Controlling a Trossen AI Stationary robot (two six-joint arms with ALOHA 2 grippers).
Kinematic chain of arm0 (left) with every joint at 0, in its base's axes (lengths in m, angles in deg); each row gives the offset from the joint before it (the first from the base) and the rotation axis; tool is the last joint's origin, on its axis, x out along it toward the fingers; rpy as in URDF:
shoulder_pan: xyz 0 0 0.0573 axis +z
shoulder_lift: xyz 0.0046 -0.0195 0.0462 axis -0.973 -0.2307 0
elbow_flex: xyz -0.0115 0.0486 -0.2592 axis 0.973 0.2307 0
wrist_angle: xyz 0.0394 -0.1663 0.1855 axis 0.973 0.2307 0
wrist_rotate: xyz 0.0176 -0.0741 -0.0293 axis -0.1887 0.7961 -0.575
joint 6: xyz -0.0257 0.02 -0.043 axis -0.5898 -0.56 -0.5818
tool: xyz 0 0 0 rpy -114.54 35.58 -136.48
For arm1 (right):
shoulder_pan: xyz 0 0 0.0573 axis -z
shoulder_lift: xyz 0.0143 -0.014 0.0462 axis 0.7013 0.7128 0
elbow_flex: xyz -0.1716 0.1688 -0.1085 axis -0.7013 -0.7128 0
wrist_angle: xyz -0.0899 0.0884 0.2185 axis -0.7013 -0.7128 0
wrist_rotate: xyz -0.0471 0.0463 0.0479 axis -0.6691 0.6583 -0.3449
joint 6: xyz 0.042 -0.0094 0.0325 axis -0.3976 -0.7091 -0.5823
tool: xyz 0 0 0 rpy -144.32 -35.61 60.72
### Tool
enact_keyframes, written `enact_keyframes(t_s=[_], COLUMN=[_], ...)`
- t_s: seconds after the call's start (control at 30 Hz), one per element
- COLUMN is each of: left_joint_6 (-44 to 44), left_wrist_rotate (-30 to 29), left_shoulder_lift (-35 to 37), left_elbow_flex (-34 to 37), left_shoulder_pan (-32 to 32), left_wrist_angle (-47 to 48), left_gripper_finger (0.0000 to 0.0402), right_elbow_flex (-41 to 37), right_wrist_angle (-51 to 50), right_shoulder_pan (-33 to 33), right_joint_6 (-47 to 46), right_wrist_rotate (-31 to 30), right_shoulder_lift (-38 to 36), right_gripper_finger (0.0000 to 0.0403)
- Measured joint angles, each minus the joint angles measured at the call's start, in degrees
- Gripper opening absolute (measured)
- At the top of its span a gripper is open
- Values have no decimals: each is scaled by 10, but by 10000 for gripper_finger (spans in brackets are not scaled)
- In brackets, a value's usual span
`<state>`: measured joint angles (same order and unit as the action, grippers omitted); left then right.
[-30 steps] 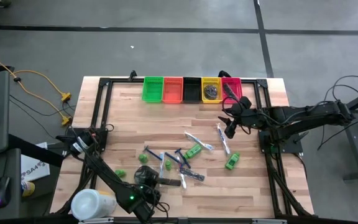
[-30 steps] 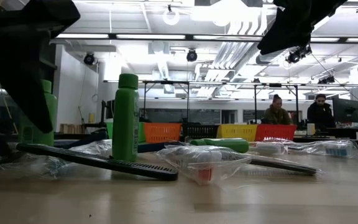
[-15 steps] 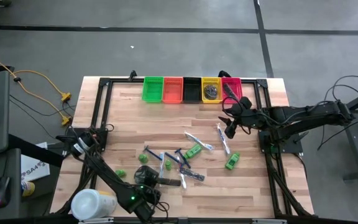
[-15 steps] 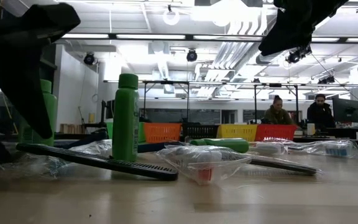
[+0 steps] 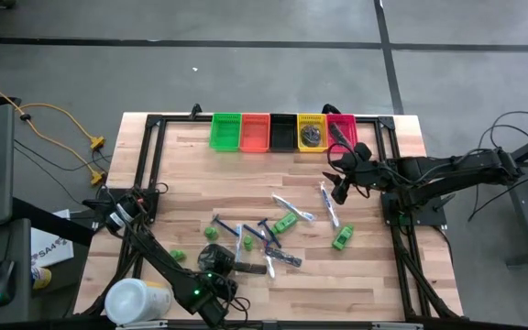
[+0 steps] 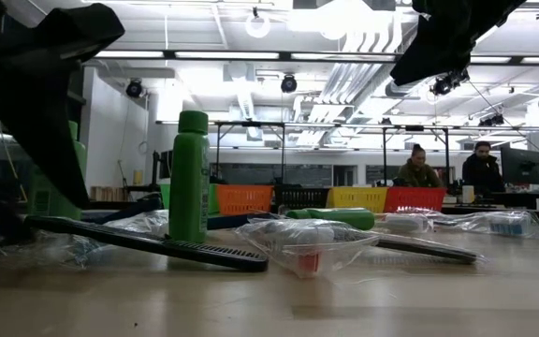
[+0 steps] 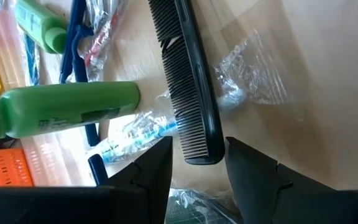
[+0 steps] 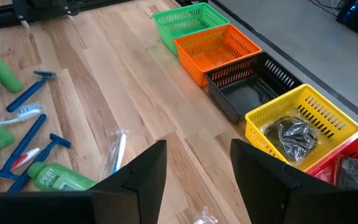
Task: Pick & Place Travel size toiletries
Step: Put the black comb into the red bin
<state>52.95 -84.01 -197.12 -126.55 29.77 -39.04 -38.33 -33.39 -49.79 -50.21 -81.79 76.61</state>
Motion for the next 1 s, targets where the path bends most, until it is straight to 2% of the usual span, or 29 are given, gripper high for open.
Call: enact_keyframes(t_s=[0.33,0.67,1.0], left_joint_6=[20,13,11], left_wrist_rotate=[-3,-47,-46], left_shoulder_lift=[-20,-30,-30], left_elbow_flex=[-1,-1,0], left_shoulder_pan=[0,0,1], left_wrist_angle=[0,-1,-1], left_gripper_finger=[143,143,143], right_elbow_flex=[0,0,0], right_wrist_angle=[0,0,-2], right_shoulder_pan=[0,0,0], right_joint_6=[0,0,0], right_wrist_rotate=[0,0,0], right_shoulder_lift=[0,0,0], right_gripper_finger=[171,171,171])
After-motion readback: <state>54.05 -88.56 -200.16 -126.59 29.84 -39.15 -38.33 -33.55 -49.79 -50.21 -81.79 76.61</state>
